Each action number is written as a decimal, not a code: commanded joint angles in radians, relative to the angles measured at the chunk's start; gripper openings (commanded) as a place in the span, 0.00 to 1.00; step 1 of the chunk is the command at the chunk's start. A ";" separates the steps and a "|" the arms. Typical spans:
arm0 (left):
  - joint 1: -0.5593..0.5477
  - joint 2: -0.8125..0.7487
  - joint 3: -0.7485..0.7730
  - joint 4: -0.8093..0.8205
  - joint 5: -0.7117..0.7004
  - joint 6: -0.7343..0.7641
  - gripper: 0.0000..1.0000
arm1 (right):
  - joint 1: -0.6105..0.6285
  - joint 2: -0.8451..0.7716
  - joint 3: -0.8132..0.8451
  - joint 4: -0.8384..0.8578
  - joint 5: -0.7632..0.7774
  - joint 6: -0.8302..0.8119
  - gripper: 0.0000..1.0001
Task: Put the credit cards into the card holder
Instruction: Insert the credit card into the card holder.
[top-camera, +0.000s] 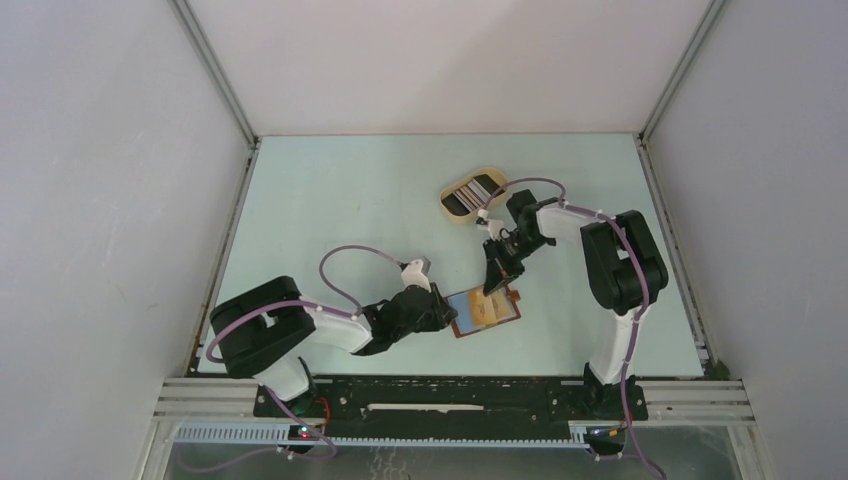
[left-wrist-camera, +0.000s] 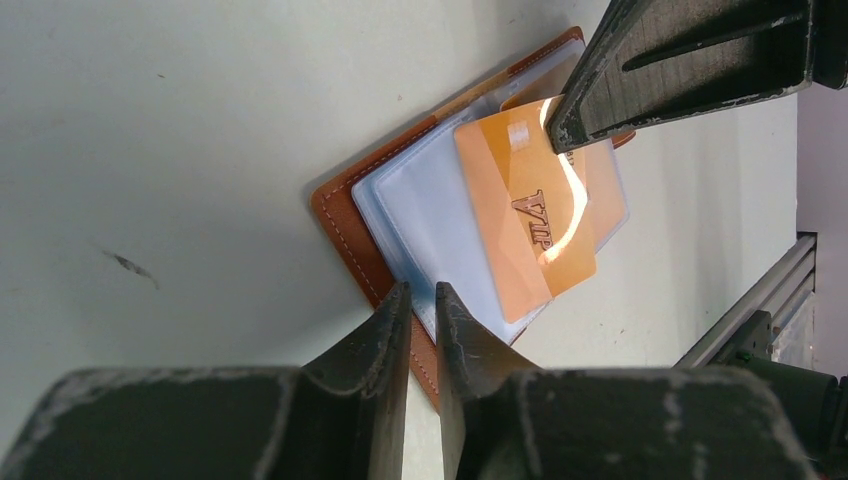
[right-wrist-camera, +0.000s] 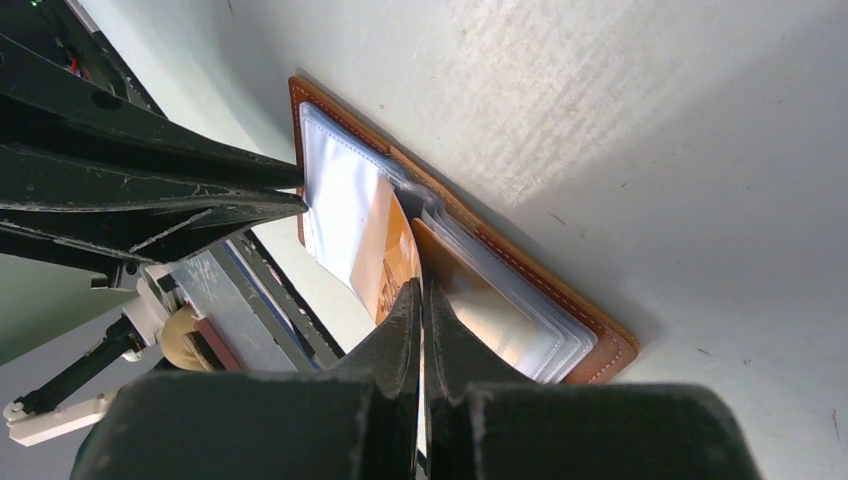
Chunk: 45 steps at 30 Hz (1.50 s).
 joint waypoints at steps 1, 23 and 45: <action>-0.006 0.033 0.033 -0.061 0.002 0.026 0.20 | 0.018 0.017 0.023 0.013 0.017 0.005 0.00; -0.006 0.022 0.017 -0.022 0.016 0.032 0.20 | 0.057 0.074 0.036 0.047 -0.113 0.048 0.10; -0.006 -0.072 -0.121 0.183 0.005 0.038 0.26 | 0.097 -0.079 0.069 -0.015 0.053 -0.098 0.43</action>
